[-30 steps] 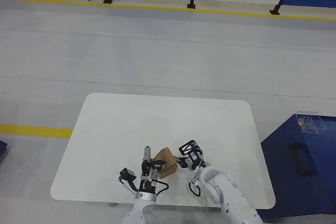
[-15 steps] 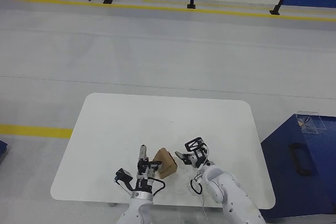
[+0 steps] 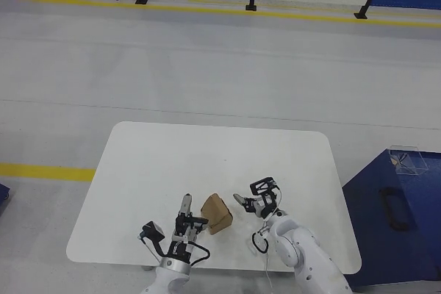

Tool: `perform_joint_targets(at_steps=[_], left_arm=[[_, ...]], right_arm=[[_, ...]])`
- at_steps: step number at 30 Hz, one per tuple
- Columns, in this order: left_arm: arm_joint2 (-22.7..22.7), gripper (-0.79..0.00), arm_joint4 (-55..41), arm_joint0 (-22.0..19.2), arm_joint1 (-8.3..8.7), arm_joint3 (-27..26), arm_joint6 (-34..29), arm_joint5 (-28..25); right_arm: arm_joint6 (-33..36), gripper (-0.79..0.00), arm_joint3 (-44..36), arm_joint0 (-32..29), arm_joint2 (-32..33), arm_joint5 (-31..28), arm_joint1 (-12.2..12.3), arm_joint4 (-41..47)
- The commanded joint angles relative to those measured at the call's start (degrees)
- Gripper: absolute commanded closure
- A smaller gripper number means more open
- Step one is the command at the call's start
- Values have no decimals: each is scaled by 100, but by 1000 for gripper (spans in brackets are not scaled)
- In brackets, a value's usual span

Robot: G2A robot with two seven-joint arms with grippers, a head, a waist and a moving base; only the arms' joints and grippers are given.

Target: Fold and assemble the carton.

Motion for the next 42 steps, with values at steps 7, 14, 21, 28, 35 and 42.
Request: perform_joint_targets(at_steps=[7, 14, 21, 28, 35, 42], left_arm=[[-112, -785, -242, -221, 14, 69, -234, 852], [-664, -785, 1353, -703, 251, -62, -1611, 2265], [-851, -723, 1751, -941, 411, 217, -3115, 2592], [-696, -637, 1735, -1134, 422, 733, -3088, 2603], [-438, -533, 1539, -1367, 387, 1131, -2912, 2561], [-204, -489, 1522, -1513, 365, 1397, -2703, 2509]], right_arm=[[131, -785, 0, 58, -46, 386, -22, -177], [199, -785, -335, -134, -42, 442, -26, -164], [615, -785, -395, -11, 58, 304, -47, 392], [683, -785, -219, 206, -50, 147, -80, 506], [511, -785, -250, 198, -136, 96, -95, 423], [503, -785, -307, 127, -91, 64, -86, 393]])
